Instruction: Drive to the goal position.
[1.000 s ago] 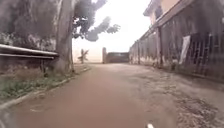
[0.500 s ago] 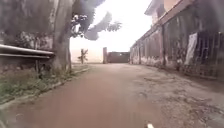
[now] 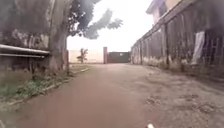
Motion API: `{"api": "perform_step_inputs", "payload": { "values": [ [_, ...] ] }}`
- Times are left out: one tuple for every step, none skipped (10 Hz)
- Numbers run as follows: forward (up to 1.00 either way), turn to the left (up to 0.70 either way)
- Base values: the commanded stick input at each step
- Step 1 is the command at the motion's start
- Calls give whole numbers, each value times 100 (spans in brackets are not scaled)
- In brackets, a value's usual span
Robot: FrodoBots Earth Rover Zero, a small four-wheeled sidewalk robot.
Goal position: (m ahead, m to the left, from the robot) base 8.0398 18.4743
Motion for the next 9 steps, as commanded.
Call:
{"api": "perform_step_inputs", "payload": {
  "values": [
    [70, 0],
    [70, 0],
    [70, -5],
    [70, -22],
    [70, -32],
    [70, -34],
    [70, -29],
    [70, -20],
    [70, 0]
  ]
}}
